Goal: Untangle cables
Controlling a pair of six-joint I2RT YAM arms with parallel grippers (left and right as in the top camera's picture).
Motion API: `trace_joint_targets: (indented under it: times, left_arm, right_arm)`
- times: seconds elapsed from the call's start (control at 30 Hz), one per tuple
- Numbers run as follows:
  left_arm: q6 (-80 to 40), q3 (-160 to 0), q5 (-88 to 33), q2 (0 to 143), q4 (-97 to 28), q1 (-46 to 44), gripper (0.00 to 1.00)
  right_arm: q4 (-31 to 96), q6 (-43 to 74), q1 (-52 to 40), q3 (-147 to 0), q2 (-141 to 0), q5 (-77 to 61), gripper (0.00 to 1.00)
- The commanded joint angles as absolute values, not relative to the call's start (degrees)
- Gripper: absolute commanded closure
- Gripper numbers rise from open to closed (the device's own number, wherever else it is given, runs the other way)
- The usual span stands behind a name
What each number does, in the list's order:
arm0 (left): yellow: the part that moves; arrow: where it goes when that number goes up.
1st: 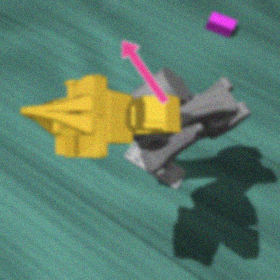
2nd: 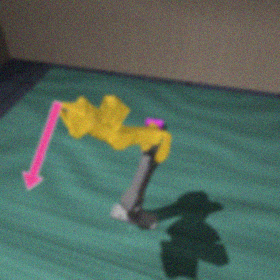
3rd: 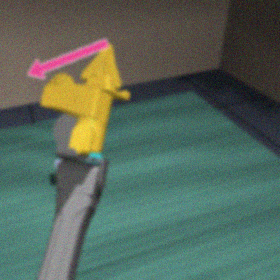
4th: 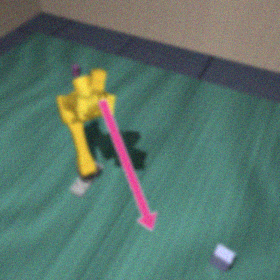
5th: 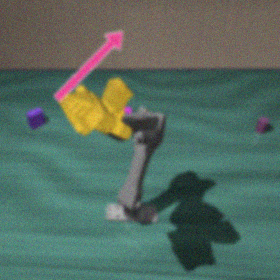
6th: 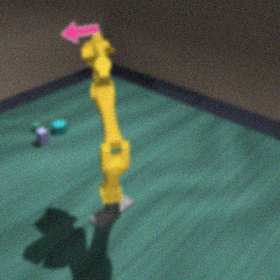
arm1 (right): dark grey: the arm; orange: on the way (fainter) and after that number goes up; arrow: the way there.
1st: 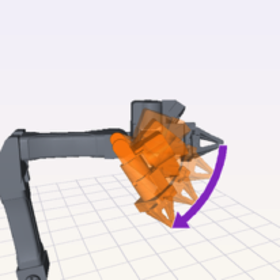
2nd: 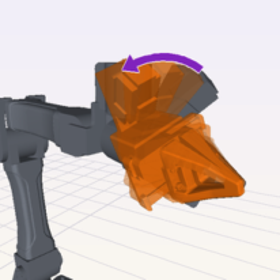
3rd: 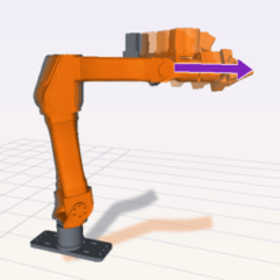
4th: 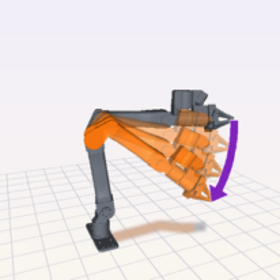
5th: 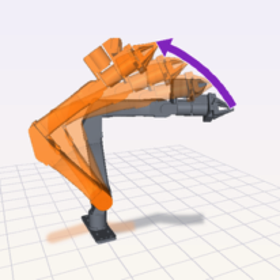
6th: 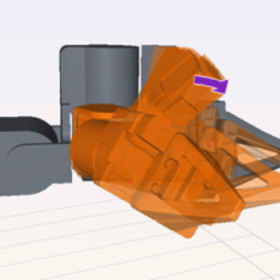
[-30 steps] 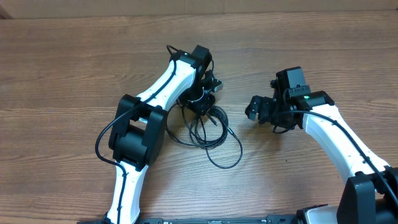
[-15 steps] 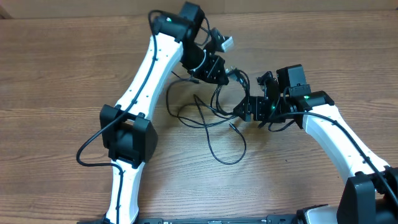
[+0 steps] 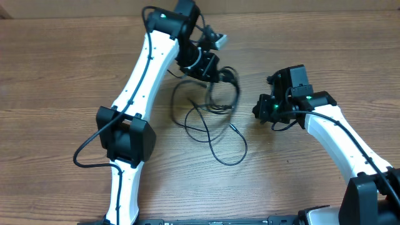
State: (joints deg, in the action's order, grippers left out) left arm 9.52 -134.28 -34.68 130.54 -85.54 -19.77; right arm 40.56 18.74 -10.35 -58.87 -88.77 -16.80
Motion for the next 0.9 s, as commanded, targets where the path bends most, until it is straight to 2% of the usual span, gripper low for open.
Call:
trace_joint_targets:
  times: [0.0, 0.1, 0.17, 0.2, 0.27, 0.33, 0.47, 0.57, 0.63, 0.67, 0.7, 0.73, 0.87]
  left_arm:
    - [6.94, -135.92, -27.29, 129.62, -85.54, -16.36, 0.96]
    - [9.67, -135.92, -39.38, 129.62, -87.44, -14.41, 0.96]
    - [20.27, -135.92, -58.57, 129.62, -90.96, -14.00, 0.96]
    - [25.69, -135.92, -65.34, 129.62, -92.92, -14.00, 0.96]
    - [33.58, -135.92, -72.18, 129.62, -96.05, -14.31, 0.96]
    - [33.10, -135.92, -72.62, 129.62, -96.20, -14.70, 0.96]
    - [31.68, -135.92, -73.82, 129.62, -96.20, -15.51, 0.96]
    - [31.73, -135.92, -74.61, 129.62, -95.72, -16.16, 0.96]
    - [31.73, -135.92, -74.61, 129.62, -95.50, -16.58, 0.96]
    - [31.70, -135.92, -74.52, 129.62, -95.57, -16.71, 0.96]
    - [31.70, -135.92, -74.22, 129.62, -95.61, -16.84, 0.96]
    - [31.70, -135.92, -73.63, 129.62, -95.66, -16.91, 0.96]
    - [31.55, -135.92, -65.82, 129.62, -95.29, -16.73, 0.96]
  right_arm:
    - [40.38, 21.30, -8.25, -59.72, -84.90, -11.92, 0.96]
    - [40.05, 23.75, -6.52, -59.72, -82.15, -9.80, 0.96]
    - [38.06, 22.50, -6.24, -59.72, -80.60, -14.70, 0.96]
    - [36.93, 20.34, -6.24, -59.72, -80.12, -19.09, 0.85]
    - [34.76, 14.48, -6.74, -59.72, -79.83, -29.58, 0.51]
    - [34.39, 11.60, -7.20, -59.72, -79.83, -35.29, 0.44]
    - [34.57, 11.42, -8.38, -59.70, -79.94, -35.70, 0.41]
    - [34.04, 11.42, -9.19, -59.70, -80.14, -35.70, 0.41]
    - [33.61, 11.42, -9.69, -59.70, -80.16, -35.66, 0.47]
    - [33.28, 11.42, -9.76, -59.70, -80.16, -35.64, 0.56]
    - [32.80, 11.46, -9.78, -59.70, -80.16, -35.42, 0.74]
    - [32.27, 11.62, -9.76, -59.70, -80.16, -34.24, 0.96]
    - [33.01, 15.03, -9.74, -59.70, -80.16, -26.83, 0.96]
